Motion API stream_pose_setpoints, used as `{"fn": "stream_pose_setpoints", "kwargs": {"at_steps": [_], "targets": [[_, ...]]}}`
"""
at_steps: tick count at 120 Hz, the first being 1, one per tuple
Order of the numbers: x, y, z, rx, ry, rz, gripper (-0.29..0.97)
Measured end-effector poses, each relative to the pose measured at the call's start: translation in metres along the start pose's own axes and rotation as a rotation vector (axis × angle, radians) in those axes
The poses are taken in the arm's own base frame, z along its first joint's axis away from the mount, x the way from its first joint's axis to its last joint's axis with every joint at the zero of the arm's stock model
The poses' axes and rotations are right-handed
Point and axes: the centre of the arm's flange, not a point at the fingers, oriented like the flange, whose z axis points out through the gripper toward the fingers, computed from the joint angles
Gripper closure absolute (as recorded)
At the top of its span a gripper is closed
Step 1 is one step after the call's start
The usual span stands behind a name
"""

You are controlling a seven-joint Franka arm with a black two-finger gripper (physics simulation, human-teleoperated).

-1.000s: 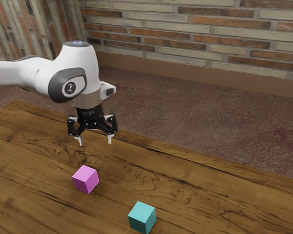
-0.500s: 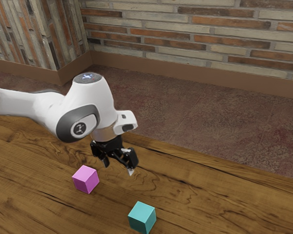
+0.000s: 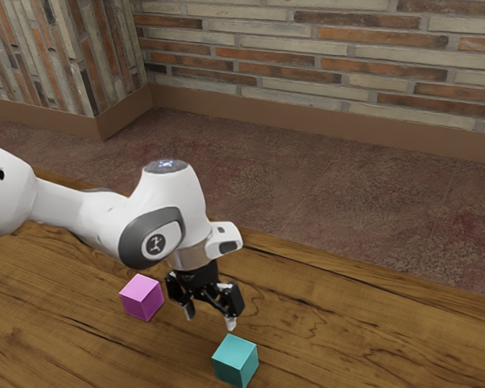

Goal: Pick up the blue block with one arm, and put the blue block on the pink block with one arm

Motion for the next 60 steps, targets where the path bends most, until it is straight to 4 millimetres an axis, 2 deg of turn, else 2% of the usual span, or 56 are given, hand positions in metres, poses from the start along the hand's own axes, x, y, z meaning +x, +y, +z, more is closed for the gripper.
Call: {"fn": "stream_pose_setpoints", "kwargs": {"at_steps": [40, 60], "targets": [[-0.005, 0.007, 0.025, 0.007, 0.011, -0.008, 0.00], [-0.012, 0.031, 0.041, 0.007, 0.007, 0.026, 0.00]]}}
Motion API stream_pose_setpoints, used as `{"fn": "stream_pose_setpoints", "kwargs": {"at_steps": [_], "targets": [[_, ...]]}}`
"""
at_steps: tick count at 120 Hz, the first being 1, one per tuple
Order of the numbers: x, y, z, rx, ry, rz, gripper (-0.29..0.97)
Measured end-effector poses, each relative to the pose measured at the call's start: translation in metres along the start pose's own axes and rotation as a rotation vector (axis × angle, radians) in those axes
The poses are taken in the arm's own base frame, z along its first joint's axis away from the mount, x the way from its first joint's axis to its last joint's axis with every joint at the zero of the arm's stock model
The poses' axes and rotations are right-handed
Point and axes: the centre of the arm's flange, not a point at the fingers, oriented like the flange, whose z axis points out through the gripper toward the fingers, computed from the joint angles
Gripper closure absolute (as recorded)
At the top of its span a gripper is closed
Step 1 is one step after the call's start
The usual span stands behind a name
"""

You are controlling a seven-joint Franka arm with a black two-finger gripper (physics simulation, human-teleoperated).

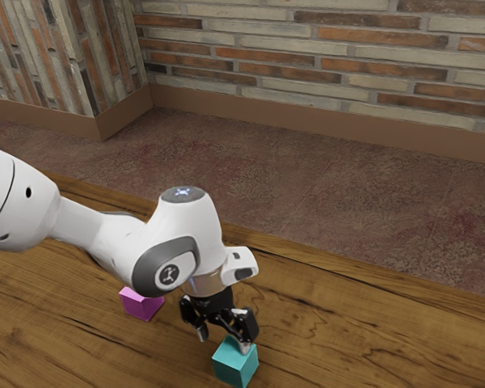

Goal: Pick up the blue block with one arm, and put the blue block on the pink block with one arm

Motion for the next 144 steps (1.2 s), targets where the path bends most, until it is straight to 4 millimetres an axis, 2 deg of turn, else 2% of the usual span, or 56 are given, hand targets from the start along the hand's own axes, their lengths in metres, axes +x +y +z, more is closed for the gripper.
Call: {"fn": "stream_pose_setpoints", "kwargs": {"at_steps": [10, 37, 56, 77, 144], "targets": [[-0.002, 0.007, 0.004, -0.001, 0.003, 0.006, 0.00], [0.003, -0.002, 0.007, -0.018, 0.015, -0.046, 0.00], [-0.003, 0.003, 0.010, -0.020, 0.012, -0.047, 0.00], [-0.007, -0.001, 0.020, -0.012, -0.007, -0.065, 0.01], [0.001, -0.002, 0.037, -0.008, -0.024, -0.094, 0.01]]}}
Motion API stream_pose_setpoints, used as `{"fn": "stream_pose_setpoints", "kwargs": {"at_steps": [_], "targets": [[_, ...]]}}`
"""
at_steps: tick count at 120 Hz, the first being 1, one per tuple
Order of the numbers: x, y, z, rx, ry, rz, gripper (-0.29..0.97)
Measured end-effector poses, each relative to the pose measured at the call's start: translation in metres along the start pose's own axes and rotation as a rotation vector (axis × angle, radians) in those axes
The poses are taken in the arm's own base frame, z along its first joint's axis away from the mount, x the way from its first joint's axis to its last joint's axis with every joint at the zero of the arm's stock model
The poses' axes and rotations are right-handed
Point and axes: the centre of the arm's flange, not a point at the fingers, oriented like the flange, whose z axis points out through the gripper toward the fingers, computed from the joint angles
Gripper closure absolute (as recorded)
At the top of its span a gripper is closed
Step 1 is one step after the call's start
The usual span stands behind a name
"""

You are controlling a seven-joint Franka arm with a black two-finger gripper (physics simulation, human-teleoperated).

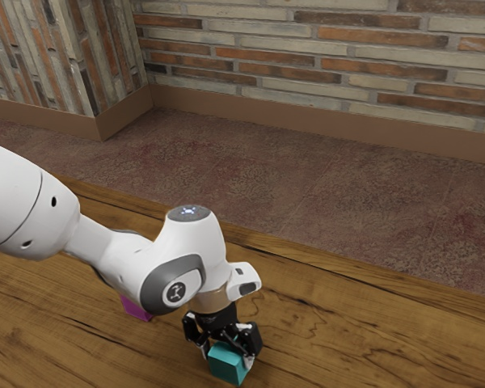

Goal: Pick up the blue block with one arm, and put the blue block on the pink block with one arm

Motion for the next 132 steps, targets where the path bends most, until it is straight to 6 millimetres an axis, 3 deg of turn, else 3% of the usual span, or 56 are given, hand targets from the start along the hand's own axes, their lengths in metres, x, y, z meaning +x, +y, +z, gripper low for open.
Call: {"fn": "stream_pose_setpoints", "kwargs": {"at_steps": [9, 34, 51, 65, 87, 95, 108, 132], "targets": [[0.003, 0.003, 0.000, -0.003, 0.002, 0.000, 0.03], [0.003, 0.006, -0.005, -0.001, 0.017, -0.003, 0.35], [0.003, 0.005, -0.019, 0.004, 0.047, -0.005, 0.38], [0.003, 0.003, -0.039, 0.008, 0.079, -0.008, 0.37], [0.002, -0.007, -0.093, 0.060, 0.154, 0.010, 0.39], [0.004, -0.019, -0.111, 0.087, 0.175, -0.006, 0.41], [0.013, -0.056, -0.140, 0.128, 0.202, -0.078, 0.44], [0.016, -0.105, -0.171, 0.185, 0.214, -0.182, 0.47]]}}
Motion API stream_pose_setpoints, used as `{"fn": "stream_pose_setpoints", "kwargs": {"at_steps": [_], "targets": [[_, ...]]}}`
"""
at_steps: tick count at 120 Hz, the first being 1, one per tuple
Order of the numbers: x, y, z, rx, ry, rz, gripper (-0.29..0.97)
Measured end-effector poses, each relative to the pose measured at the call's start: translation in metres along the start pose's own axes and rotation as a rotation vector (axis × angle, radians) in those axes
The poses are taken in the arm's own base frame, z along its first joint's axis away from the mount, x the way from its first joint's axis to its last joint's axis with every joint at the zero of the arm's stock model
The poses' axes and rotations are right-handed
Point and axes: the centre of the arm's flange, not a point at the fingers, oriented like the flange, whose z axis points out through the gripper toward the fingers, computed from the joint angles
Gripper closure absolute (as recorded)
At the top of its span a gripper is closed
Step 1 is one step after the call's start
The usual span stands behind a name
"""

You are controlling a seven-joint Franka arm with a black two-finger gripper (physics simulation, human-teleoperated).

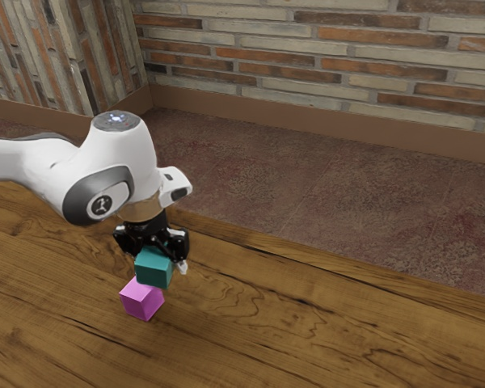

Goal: Pick up the blue block with one arm, and put the blue block on the pink block with one arm

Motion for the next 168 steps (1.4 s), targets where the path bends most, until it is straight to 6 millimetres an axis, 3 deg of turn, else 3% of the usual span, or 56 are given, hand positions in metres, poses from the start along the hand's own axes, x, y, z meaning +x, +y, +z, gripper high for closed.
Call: {"fn": "stream_pose_setpoints", "kwargs": {"at_steps": [23, 45, 72, 135, 168], "targets": [[0.007, -0.032, -0.005, 0.030, -0.012, -0.061, 0.50], [0.011, -0.045, -0.001, 0.050, -0.031, -0.082, 0.58], [0.020, -0.073, 0.000, 0.057, -0.041, -0.131, 0.43], [0.025, -0.079, 0.004, 0.060, -0.034, 0.041, 0.40], [0.037, -0.087, 0.031, 0.044, -0.037, 0.146, 0.41]]}}
